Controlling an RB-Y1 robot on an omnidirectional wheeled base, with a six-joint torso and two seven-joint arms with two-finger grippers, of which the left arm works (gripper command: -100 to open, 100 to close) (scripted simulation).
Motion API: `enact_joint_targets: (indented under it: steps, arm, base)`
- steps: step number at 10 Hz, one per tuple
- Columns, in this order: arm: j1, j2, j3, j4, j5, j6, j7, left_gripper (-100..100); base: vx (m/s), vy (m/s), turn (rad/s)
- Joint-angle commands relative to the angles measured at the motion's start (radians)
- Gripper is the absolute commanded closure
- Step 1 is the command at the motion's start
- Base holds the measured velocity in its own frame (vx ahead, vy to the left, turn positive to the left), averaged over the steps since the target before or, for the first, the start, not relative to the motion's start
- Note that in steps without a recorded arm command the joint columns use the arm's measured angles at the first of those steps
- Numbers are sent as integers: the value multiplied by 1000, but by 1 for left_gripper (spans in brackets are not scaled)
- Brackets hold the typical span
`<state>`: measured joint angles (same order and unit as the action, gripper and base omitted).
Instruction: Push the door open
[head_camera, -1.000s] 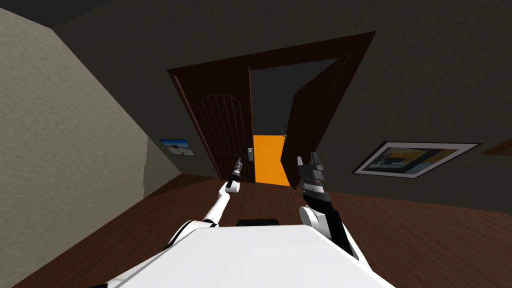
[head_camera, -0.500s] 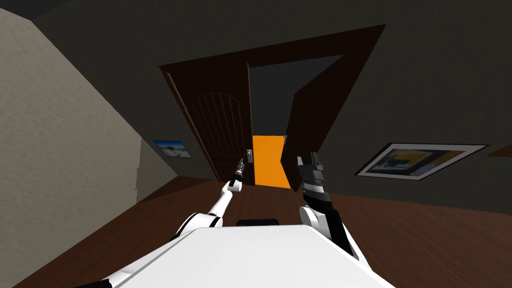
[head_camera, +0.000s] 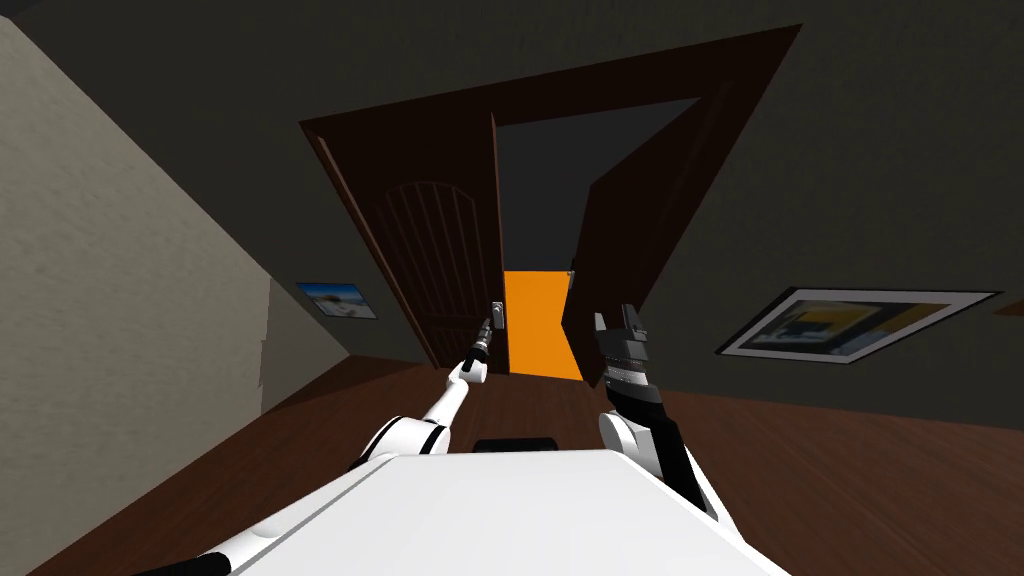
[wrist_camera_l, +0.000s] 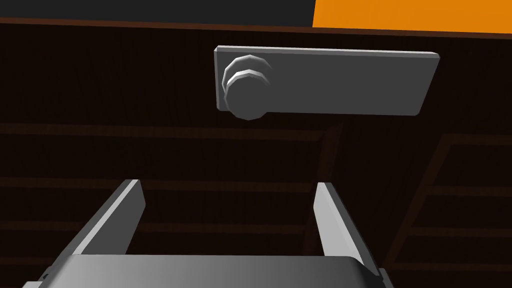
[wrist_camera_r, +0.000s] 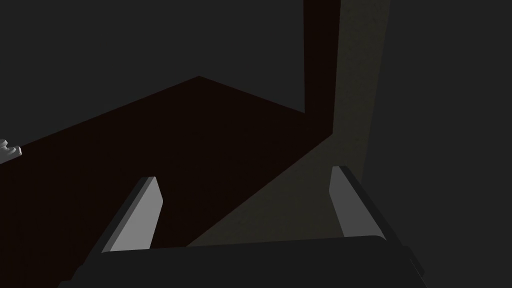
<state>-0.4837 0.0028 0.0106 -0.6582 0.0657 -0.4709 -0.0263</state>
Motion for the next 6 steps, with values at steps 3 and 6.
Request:
enact_joint_targets:
  steps: [3, 6]
  arm:
    - [0, 26, 3, 3, 1, 1, -1, -100]
    - [0, 37, 8, 5, 3, 0, -2, -100]
  base:
    - [108, -6, -19]
    - [186, -40, -21]
